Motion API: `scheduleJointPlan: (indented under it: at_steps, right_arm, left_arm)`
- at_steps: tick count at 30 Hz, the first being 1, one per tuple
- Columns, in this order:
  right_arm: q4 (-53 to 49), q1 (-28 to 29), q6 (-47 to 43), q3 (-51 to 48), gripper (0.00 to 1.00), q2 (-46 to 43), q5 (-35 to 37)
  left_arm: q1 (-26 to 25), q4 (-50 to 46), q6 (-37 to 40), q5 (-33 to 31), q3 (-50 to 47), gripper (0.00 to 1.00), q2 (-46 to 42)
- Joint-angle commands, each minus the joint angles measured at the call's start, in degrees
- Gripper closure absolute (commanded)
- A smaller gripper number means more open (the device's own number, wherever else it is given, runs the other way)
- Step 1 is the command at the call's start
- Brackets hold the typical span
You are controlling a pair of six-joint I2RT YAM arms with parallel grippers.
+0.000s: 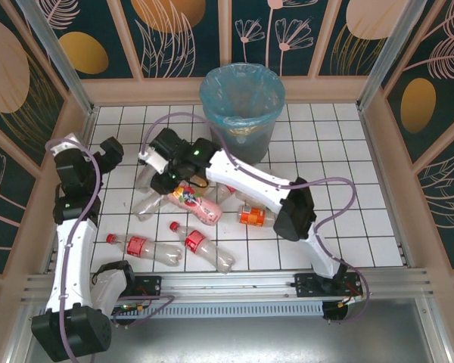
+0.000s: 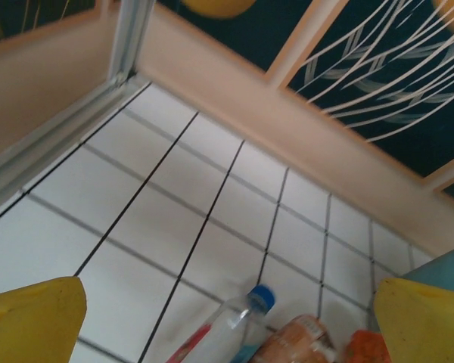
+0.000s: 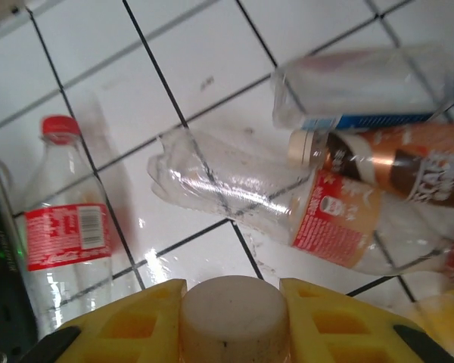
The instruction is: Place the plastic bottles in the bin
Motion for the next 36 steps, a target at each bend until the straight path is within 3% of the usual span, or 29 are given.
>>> scheduleJointPlan:
  at_steps: [1, 6, 11, 13, 19, 26, 29, 31, 36]
  right_arm:
    - [1.59, -3.14, -1.58, 2.19, 0.83, -6.67, -0.61]
    - [6.28, -8.91, -1.51, 0.99, 0.83, -15.16, 0.83]
    - [18.66, -14.86, -0.57, -5.58, 0.94, -24.53, 0.67]
    - [26.50, -16.45, -0.17, -10.01, 1.00, -28.58, 2.72]
    - [53.32, -20.66, -3.99, -23.84, 1.00, -36.23, 10.35]
    - [69.54, -29.42, 0.88, -26.27, 1.00, -30.41, 10.87]
    - [78.53, -32.71, 2.11, -28.76, 1.00, -26.43, 10.91]
    - [83.33, -33.94, 4.54, -29.16, 1.00, -23.30, 6.57]
    - [90.18, -34.69, 10.41, -26.10, 1.00, -14.06, -2.96]
  left_arm:
    - [0.33, 1.48, 0.28, 2.36, 4.94, 0.03, 0.06]
    - [0.31, 3.67, -1.93, 4.68, 10.46, 0.05, 3.66]
    - [-1.21, 9.15, -6.62, 8.38, 13.54, 0.09, 7.15]
    - [-4.82, 8.44, -5.07, 5.91, 17.42, 0.09, 9.43]
    - [-16.36, 9.75, 0.48, 1.58, 27.94, 0.10, 16.02]
    - [-29.80, 12.43, 12.52, -1.13, 34.05, 0.10, 24.12]
    - [-31.13, 18.52, 14.83, 3.48, 28.70, 0.10, 24.30]
    - [-31.44, 22.48, 16.38, 5.57, 23.42, 0.10, 23.26]
    - [-32.10, 27.43, 18.68, 4.06, 14.81, 0.08, 19.01]
